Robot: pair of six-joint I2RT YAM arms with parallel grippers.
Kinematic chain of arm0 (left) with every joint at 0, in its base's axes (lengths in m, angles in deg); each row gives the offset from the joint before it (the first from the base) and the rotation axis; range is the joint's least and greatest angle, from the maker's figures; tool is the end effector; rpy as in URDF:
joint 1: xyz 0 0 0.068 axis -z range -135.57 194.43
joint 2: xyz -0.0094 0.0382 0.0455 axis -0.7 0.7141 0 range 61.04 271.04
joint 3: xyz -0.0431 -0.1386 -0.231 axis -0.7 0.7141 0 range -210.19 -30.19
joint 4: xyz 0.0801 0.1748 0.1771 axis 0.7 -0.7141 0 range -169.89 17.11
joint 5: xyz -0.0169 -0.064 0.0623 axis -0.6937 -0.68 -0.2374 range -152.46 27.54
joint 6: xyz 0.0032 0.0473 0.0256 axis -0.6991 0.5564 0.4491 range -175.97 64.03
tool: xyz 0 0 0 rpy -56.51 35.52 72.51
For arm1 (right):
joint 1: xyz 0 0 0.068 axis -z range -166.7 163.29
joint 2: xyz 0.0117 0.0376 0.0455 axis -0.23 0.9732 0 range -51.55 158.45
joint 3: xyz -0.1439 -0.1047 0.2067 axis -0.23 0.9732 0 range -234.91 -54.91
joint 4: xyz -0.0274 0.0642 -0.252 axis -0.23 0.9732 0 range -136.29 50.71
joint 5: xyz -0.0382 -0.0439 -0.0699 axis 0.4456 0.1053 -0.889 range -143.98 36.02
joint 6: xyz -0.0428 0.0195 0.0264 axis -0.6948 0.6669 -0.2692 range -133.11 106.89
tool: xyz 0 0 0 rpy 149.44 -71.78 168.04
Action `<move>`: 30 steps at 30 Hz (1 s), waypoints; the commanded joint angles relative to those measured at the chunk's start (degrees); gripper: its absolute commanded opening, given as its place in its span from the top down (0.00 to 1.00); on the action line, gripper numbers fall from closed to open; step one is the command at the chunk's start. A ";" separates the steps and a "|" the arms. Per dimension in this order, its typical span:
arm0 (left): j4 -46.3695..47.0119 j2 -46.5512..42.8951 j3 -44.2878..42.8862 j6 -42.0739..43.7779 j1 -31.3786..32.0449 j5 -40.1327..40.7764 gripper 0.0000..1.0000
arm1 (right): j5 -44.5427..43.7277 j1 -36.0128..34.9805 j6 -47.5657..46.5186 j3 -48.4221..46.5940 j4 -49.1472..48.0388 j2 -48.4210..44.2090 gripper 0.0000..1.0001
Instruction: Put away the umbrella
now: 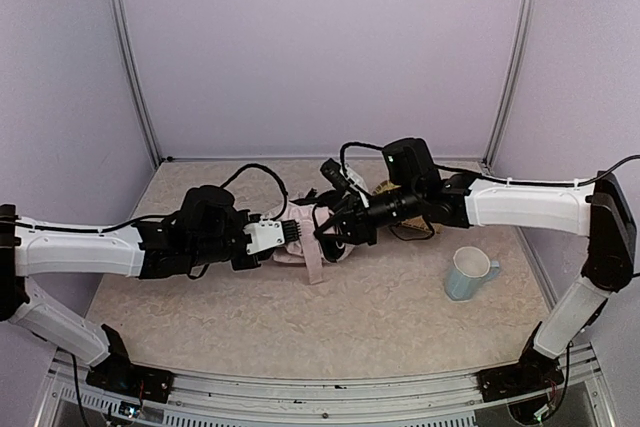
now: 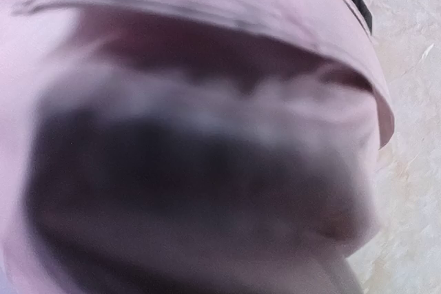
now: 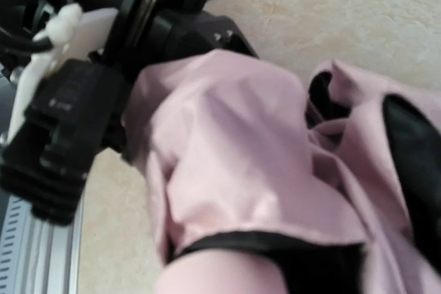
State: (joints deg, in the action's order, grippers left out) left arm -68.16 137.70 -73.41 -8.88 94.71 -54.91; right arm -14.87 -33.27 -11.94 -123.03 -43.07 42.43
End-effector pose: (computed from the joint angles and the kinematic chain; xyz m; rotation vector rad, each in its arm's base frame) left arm 0.1904 -0.2220 0.2329 1.4993 1.4255 0.1023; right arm 0.2408 0.2869 0.2745 -1.2352 1.7974 1.2015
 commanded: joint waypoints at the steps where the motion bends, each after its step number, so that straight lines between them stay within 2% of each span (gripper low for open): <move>1: 5.85 2.79 -1.05 -0.83 1.17 -3.50 0.44 | 2.38 0.00 1.58 3.80 -8.86 -1.49 1.00; 2: 5.74 3.23 -0.73 -1.44 0.88 -4.10 0.35 | 2.34 0.06 1.49 3.86 -9.27 -1.09 1.00; 5: 5.59 2.95 0.49 -4.15 -0.63 -4.73 0.21 | 0.93 0.88 1.61 4.12 -10.32 0.16 1.00; 8: 5.44 -0.20 1.96 -7.11 -1.88 -4.70 0.02 | 0.26 2.91 4.04 5.88 -13.14 0.52 1.00; 12: 5.90 -8.27 4.83 -11.39 -3.39 -6.22 0.01 | 0.36 5.05 6.98 7.91 -17.51 -0.33 1.00; 17: 10.10 -17.58 9.67 -17.01 -5.92 -6.04 0.01 | -0.59 5.43 7.16 8.44 -17.84 0.21 1.00; 19: 10.72 -20.07 9.94 -20.57 -5.68 -4.16 0.01 | -1.27 5.50 8.30 9.05 -18.97 0.45 1.00; 21: 11.09 -22.47 9.68 -25.78 -3.83 -7.19 0.01 | -2.62 5.52 9.86 9.71 -20.10 0.28 1.00; 23: 11.89 -22.16 9.55 -33.04 -1.62 -14.15 0.12 | -4.68 5.54 12.38 10.22 -21.27 -0.12 1.00; 25: 14.68 -19.37 11.24 -41.10 -0.38 -20.95 0.35 | -5.62 5.52 15.12 11.36 -23.79 -0.51 1.00; 27: 17.42 -15.45 14.06 -46.48 0.54 -22.93 0.49 | -6.16 5.50 17.56 12.76 -26.48 -0.76 1.00; 30: 19.58 -11.00 14.86 -47.75 2.99 -24.90 0.51 | -7.25 5.47 20.43 14.09 -29.92 -0.44 1.00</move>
State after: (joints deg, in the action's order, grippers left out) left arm -51.66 121.33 -61.31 -47.08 95.36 -72.97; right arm -20.05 -27.79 2.68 -110.29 -63.66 42.64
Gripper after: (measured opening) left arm 0.495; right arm 0.274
